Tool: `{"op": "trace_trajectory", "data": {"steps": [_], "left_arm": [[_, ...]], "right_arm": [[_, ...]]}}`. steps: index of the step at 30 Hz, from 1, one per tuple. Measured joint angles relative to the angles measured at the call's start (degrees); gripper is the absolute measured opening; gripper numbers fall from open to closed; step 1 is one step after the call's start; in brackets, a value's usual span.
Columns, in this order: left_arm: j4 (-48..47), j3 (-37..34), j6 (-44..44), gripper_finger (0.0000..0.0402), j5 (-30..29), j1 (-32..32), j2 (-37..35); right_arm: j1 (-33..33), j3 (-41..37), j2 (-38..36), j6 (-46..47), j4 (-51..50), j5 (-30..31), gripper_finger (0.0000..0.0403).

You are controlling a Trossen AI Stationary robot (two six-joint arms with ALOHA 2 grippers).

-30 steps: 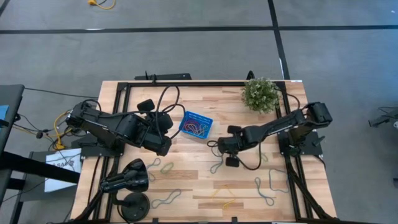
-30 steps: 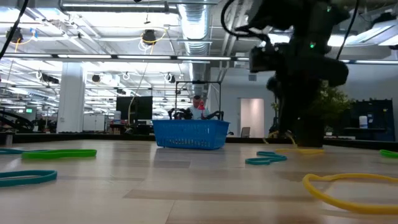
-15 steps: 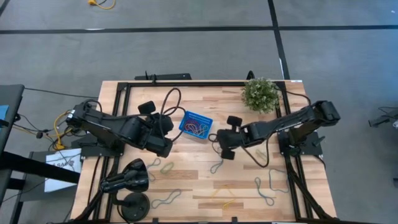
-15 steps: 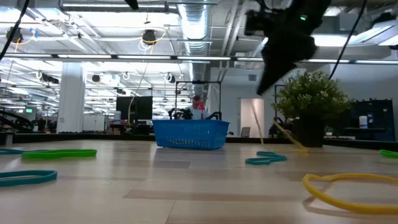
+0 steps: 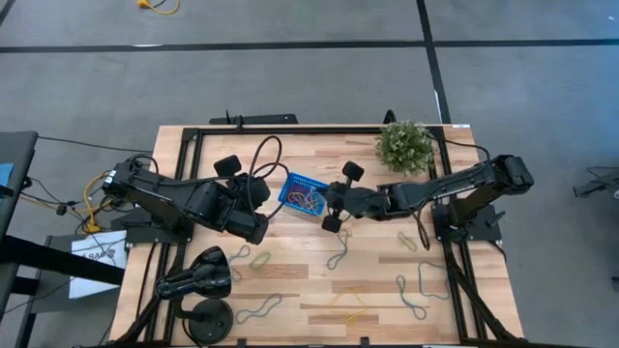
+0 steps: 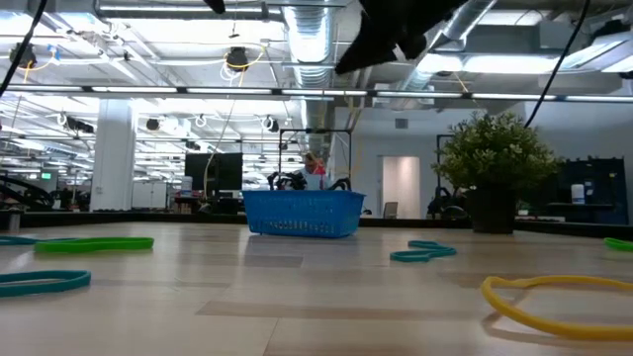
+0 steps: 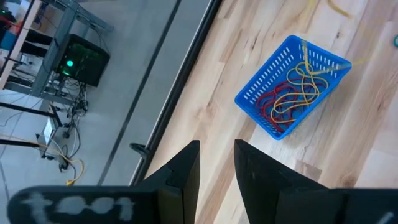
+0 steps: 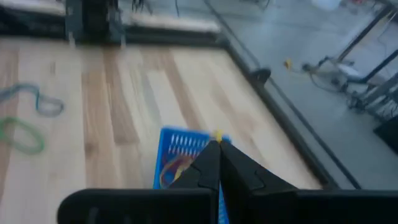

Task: Pick and place items into bin
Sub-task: Put the yellow rubber band into the blue bin

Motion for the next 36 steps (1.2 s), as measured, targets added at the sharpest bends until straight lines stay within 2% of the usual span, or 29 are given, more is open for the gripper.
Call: {"op": "trace_trajectory", "data": {"steps": [9, 12, 27, 36], "left_arm": [[0.03, 0.0, 0.26, 0.0088, 0.21, 0.0, 0.0], [0.05, 0.0, 0.28, 0.0088, 0.21, 0.0, 0.0], [0.19, 0.0, -0.71, 0.0088, 0.18, -0.02, 0.0], [0.16, 0.0, -0.75, 0.0088, 0.18, -0.02, 0.0]], "right_arm": [[-3.57, 0.0, 0.33, -0.85, 2.3, -0.67, 0.0], [-3.61, 0.0, 0.45, 0.38, 2.33, -3.64, 0.0], [-5.72, -0.02, 13.34, 1.73, 8.37, -4.86, 0.0], [-7.04, -0.08, 17.49, 3.64, 7.75, -5.93, 0.0008]]}}
